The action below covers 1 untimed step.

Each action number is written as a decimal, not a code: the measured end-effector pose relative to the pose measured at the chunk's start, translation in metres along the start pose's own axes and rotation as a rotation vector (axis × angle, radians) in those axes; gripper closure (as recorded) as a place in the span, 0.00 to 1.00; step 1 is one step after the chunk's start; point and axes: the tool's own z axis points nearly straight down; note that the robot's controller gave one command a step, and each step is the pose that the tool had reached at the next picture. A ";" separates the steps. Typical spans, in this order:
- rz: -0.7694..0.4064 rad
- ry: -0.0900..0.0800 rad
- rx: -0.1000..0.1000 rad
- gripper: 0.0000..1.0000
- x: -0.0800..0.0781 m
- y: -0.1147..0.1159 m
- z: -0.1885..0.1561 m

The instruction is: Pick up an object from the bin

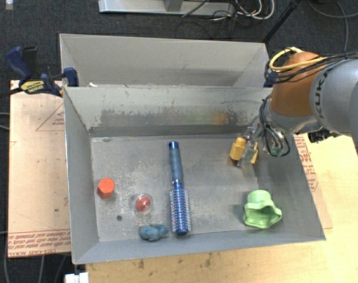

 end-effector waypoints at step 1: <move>-0.002 -0.001 0.000 1.00 -0.001 0.001 -0.002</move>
Offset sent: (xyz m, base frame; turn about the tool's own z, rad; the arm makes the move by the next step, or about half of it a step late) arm 0.0001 0.0000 0.0025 0.0000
